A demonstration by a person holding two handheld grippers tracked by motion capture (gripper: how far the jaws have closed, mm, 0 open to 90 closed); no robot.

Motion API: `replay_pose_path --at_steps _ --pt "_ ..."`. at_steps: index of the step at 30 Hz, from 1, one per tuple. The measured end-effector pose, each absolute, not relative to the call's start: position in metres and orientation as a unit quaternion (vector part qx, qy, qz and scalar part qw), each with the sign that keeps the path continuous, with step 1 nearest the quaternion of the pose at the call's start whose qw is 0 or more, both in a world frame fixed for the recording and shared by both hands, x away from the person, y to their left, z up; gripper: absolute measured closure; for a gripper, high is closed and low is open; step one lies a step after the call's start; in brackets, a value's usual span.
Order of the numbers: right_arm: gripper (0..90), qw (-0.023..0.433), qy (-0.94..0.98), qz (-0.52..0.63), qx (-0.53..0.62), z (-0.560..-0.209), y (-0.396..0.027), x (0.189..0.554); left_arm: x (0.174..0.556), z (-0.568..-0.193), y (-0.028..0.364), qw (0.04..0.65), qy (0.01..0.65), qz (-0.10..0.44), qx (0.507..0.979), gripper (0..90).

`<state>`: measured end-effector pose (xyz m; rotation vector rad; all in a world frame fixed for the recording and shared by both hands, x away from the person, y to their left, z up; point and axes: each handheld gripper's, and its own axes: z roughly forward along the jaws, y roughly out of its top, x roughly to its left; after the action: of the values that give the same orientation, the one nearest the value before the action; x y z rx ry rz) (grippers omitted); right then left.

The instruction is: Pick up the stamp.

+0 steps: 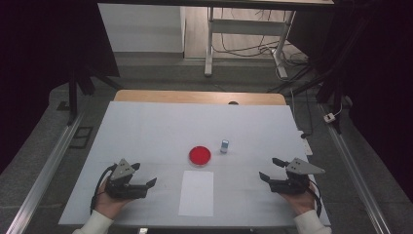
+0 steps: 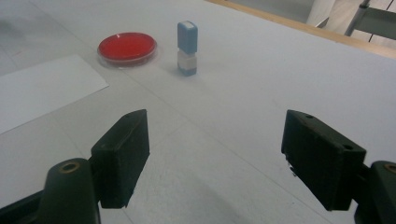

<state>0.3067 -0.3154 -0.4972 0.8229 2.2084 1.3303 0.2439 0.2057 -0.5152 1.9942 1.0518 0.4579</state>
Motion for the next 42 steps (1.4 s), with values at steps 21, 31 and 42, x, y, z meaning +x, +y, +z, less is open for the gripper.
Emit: replay_pose_path --at_steps 21,31,42 --pt "26.9 0.216 0.801 0.474 0.295 -0.495 -0.31 0.302 0.25 -0.511 0.21 0.425 0.414 0.18 0.785 18.4" --pt "27.7 0.22 0.803 0.474 0.287 -0.49 -0.307 0.303 0.25 -0.509 0.207 0.421 0.414 0.178 0.787 18.8" --pt "29.0 0.216 0.806 0.476 0.277 -0.477 -0.299 0.31 0.248 -0.51 0.204 0.415 0.408 0.178 0.794 18.9"
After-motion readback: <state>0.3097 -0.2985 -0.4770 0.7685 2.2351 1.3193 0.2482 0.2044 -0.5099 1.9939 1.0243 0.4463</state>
